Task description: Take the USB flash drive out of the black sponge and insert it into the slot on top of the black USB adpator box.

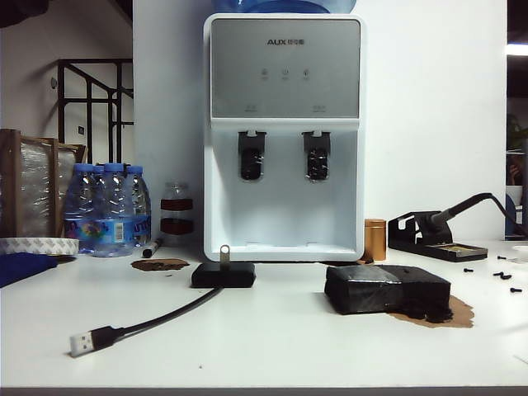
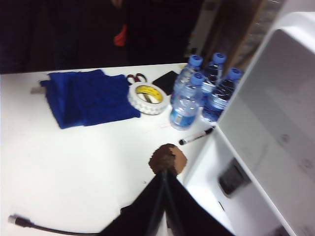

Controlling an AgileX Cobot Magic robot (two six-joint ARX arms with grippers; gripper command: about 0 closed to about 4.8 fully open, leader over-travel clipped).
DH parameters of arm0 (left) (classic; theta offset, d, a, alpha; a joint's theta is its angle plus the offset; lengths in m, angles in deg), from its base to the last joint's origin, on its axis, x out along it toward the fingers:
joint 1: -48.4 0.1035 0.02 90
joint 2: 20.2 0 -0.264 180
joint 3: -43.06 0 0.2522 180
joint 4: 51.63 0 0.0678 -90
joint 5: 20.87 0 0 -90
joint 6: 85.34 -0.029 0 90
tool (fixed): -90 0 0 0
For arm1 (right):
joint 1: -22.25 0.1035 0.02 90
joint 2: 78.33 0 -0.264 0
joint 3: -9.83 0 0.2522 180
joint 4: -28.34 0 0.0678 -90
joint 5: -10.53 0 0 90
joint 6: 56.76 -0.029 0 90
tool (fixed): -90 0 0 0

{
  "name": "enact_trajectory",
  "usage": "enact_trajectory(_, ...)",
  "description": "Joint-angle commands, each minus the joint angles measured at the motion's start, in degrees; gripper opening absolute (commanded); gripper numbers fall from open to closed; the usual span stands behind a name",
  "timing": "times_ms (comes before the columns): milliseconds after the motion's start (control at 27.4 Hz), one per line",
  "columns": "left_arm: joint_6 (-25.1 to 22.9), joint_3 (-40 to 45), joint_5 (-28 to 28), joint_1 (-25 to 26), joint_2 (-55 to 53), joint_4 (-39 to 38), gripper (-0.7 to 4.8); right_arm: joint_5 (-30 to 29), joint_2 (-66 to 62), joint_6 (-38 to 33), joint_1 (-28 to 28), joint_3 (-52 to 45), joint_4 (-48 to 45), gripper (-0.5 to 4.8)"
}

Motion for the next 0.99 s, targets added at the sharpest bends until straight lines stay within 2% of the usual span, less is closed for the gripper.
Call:
enact_trajectory(37,5.84,-0.15,1.03,0.17,4.48,-0.11,-0.05,2.97,1.68,-3.1,0.02,0.15,-0.28,-0.02)
enact_trajectory(183,11.78,-0.15,11.3,0.15,10.82,-2.71,-0.05,4.2,3.87,-5.4,-1.03,0.15,-0.07,-0.02)
enact_trajectory(219,12.74,-0.15,16.09,0.17,13.35,-3.5,-0.05,4.22,4.9,-6.19,-1.84,0.15,-0.09,-0.02)
enact_trajectory(329,12.87,-0.15,26.03,0.15,17.99,-5.11,-0.05,3.93,8.39,-7.45,-3.93,-0.22,-0.22,-0.02)
enact_trajectory(511,14.1,-0.15,37.4,0.15,20.98,-7.85,-0.05,4.92,13.07,-8.09,-5.77,-0.59,-0.24,-0.02)
enact_trajectory(694,14.14,-0.15,42.77,0.15,21.84,-12.87,-0.05,8.24,16.48,-8.96,-7.21,-0.61,-0.07,-0.02)
enact_trajectory(913,14.43,-0.15,42.91,0.15,21.9,-17.7,-0.05,8.26,20.94,-10.84,-9.4,-4.17,-0.31,-0.02)
enact_trajectory(986,16.13,-0.15,42.91,0.15,22.01,-19.87,-0.05,8.26,23.06,-10.93,-10.03,-6.6,-0.7,-0.02)
